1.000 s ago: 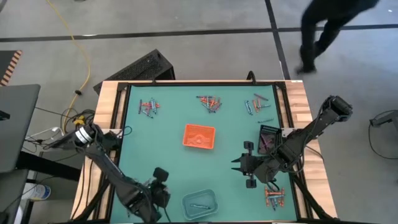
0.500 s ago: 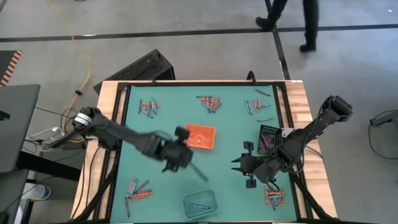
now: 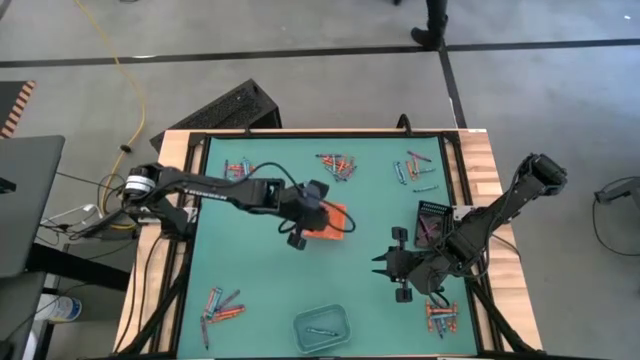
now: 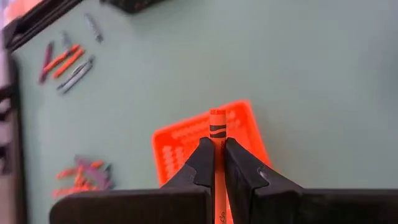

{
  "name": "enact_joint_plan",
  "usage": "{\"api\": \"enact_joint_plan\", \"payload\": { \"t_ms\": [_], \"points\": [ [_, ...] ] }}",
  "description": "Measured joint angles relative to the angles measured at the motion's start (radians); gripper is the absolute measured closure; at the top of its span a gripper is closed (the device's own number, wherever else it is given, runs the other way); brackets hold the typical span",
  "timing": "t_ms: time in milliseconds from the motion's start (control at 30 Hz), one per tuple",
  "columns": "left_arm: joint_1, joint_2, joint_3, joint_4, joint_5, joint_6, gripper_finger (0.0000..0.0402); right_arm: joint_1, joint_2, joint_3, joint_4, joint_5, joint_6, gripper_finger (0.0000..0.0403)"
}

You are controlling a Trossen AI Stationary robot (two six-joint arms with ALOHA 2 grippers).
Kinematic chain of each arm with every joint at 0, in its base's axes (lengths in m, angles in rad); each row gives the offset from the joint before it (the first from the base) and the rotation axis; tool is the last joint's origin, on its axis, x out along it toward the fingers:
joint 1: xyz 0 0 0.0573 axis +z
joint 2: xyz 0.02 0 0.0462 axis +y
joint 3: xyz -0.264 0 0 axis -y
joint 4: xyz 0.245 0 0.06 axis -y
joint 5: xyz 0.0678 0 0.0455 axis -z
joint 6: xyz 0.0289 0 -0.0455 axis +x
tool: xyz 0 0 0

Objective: Sort crayons
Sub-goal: Put the orange crayon into the orange bin, then put the purple crayon into the black bin

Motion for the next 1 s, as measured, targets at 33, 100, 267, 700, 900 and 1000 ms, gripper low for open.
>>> {"api": "enact_joint_plan", "payload": {
  "t_ms": [33, 100, 267, 700, 900, 1000],
  "points": [
    [0.011, 0.0, -0.006, 0.018, 0.03, -0.004, 0.0401, 0.0, 0.0, 0.0, 0.0, 0.0, 0.0, 0.0289],
    [0.029, 0.0, -0.021, 0.033, 0.067, -0.008, 0.0401, 0.0, 0.0, 0.0, 0.0, 0.0, 0.0, 0.0289],
    [0.068, 0.018, -0.058, 0.037, 0.108, -0.055, 0.0391, 0.0, 0.0, 0.0, 0.001, 0.0, 0.0, 0.0289],
    [0.07, 0.025, -0.089, 0.024, 0.066, -0.105, 0.0224, 0.0, 0.0, -0.001, 0.003, -0.002, 0.0, 0.0289],
    [-0.016, -0.051, 0.004, -0.262, 0.052, -0.214, 0.0209, 0.0, 0.0, 0.0, 0.002, -0.003, 0.0, 0.0289],
    [-0.107, -0.101, 0.026, -0.385, 0.034, -0.3, 0.0209, 0.0, 0.0, 0.0, 0.005, -0.003, 0.0, 0.0289]
  ]
}}
